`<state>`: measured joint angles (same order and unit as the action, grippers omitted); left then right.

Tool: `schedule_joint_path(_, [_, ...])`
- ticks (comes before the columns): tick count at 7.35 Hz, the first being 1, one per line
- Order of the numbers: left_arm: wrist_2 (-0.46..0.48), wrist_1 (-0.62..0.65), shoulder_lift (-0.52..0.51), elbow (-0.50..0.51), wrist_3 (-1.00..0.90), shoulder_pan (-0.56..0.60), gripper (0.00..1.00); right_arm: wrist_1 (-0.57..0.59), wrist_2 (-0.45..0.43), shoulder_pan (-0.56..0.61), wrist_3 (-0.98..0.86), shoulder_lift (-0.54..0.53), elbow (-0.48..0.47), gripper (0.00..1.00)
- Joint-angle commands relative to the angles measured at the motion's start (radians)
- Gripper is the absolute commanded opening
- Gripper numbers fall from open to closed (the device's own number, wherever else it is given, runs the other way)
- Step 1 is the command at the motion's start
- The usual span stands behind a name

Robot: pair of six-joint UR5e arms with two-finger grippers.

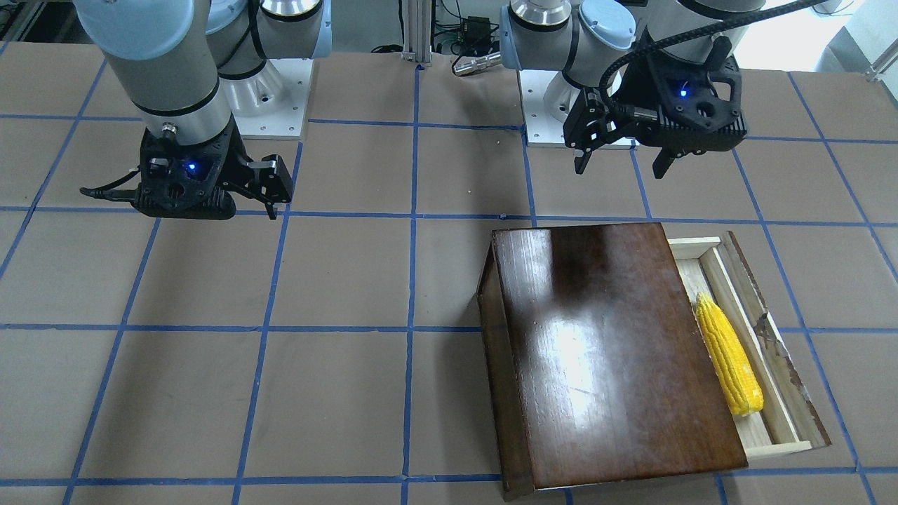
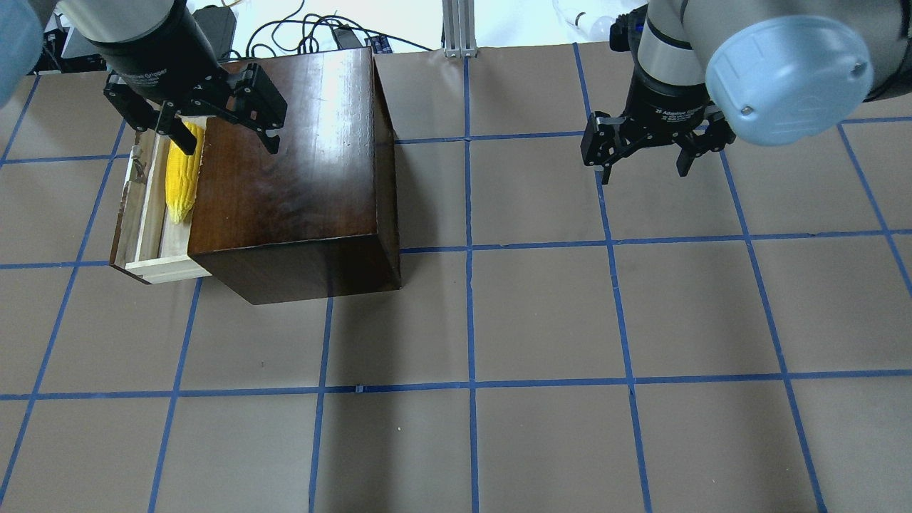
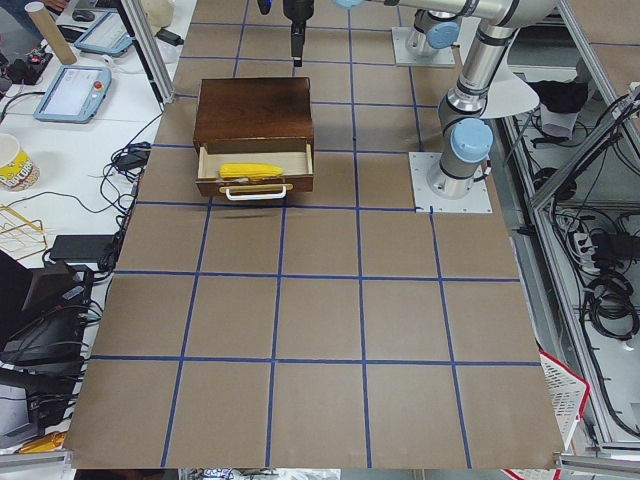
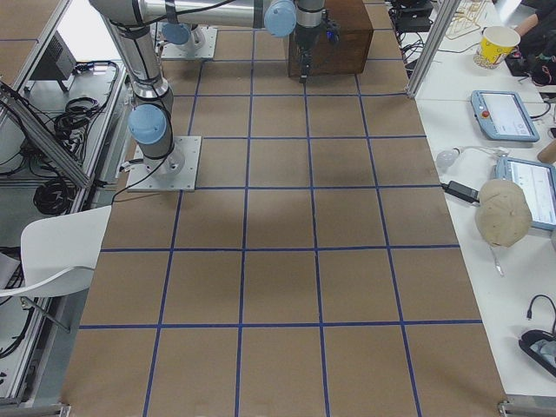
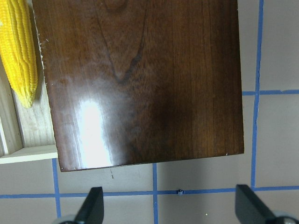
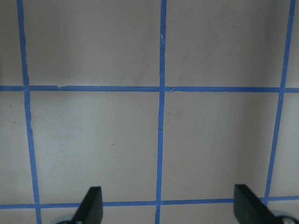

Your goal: Open drawer and put corn inside

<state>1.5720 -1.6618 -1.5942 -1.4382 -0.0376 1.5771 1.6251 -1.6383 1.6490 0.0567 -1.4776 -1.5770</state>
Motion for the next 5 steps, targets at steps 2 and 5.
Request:
schedule_joint_path(2, [0.022, 0.004, 0.000, 0.001, -0.002, 0.000, 1.00, -0.001, 0.000, 0.000, 0.000, -0.001, 0.000, 1.00])
schedule_joint_path(5, [0.013, 0.004, 0.000, 0.001, -0.002, 0.003, 1.00, -0.001, 0.000, 0.000, 0.000, -0.001, 0.000, 1.00])
